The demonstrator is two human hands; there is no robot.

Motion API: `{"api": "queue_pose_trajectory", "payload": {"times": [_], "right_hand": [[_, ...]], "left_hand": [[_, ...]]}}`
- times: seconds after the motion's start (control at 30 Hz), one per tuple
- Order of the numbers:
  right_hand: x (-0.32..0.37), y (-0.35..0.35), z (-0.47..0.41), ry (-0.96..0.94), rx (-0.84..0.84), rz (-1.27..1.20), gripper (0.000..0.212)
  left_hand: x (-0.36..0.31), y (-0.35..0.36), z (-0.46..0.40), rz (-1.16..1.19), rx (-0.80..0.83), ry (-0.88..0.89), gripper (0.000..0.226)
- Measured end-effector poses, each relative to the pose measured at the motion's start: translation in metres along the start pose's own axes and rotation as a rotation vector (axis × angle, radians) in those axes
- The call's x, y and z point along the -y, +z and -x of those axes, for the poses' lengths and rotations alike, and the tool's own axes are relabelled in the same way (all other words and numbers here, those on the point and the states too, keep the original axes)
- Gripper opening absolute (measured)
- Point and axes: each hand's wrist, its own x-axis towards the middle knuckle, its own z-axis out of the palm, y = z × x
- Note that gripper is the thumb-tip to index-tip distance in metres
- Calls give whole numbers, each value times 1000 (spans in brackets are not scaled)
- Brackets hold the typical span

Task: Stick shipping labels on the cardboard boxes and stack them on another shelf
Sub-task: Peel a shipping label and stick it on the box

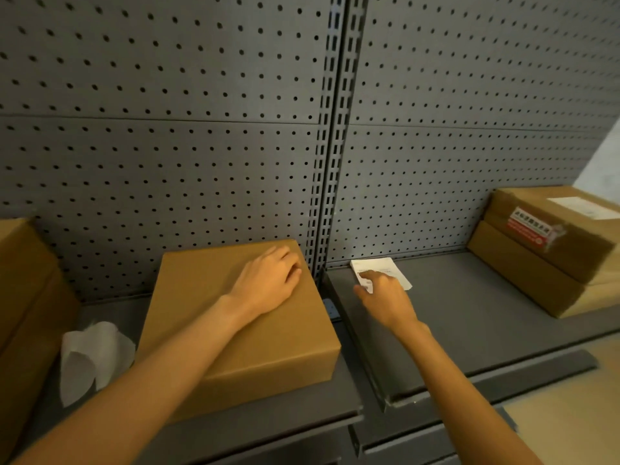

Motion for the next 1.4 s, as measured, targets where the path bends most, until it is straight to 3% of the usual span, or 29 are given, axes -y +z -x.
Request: {"api": "queue_pose_trajectory", "payload": {"times": [0.3, 0.53, 0.83, 1.07, 1.13, 1.27, 1.4], "right_hand": [[-39, -14, -53, 255, -76, 55, 40], [-57, -11, -71, 441, -42, 29, 36], [-59, -3, -73, 473, -75, -78, 28], [-54, -2, -68, 391, -178, 2, 9], [-54, 0, -68, 405, -187, 13, 26], [-54, -3, -67, 418, -173, -55, 25], [-49, -11, -65, 379, -209, -162, 42]], "left_hand": [[0, 5, -4, -10, -45, 25, 25], [1, 7, -3, -2, -77, 36, 24], [-1, 5, -4, 11, -102, 43, 23], [0, 5, -3, 8, -106, 41, 23], [1, 5, -3, 11, -107, 39, 23], [0, 5, -3, 18, -111, 41, 22], [0, 4, -4, 24, -112, 40, 22]]}}
